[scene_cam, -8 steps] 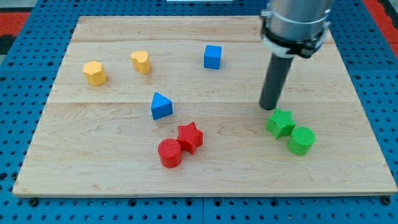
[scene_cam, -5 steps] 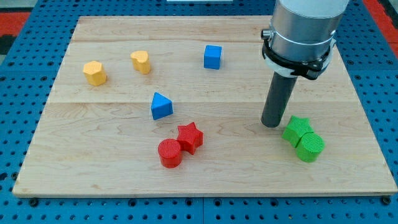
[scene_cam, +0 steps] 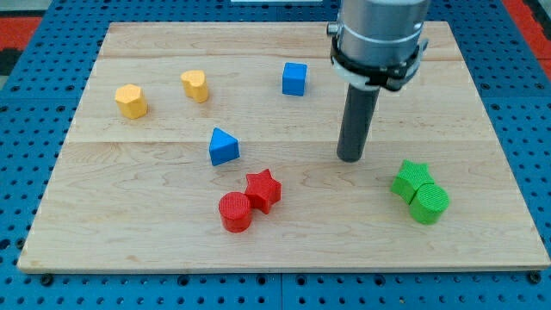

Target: Point your arm at the blue cube

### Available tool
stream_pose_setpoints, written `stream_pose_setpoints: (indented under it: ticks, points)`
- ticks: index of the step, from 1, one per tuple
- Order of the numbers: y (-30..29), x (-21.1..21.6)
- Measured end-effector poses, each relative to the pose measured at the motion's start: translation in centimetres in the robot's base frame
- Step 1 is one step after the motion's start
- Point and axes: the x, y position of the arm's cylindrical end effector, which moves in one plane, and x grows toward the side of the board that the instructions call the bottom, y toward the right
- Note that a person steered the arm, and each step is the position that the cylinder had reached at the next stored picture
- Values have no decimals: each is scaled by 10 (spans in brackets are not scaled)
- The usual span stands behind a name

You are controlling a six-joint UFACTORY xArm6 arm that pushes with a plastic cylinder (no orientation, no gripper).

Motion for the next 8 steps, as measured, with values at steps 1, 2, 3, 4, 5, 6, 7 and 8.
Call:
stream_pose_setpoints:
  ticks: [1,2,3,4,5,6,7,8]
  points:
    - [-12,-5]
    - [-12,-14]
    - [-12,-14]
    - [-13,-15]
    - [-22,-30]
    - [-49,-51]
    - [-38,-60]
    - [-18,-89]
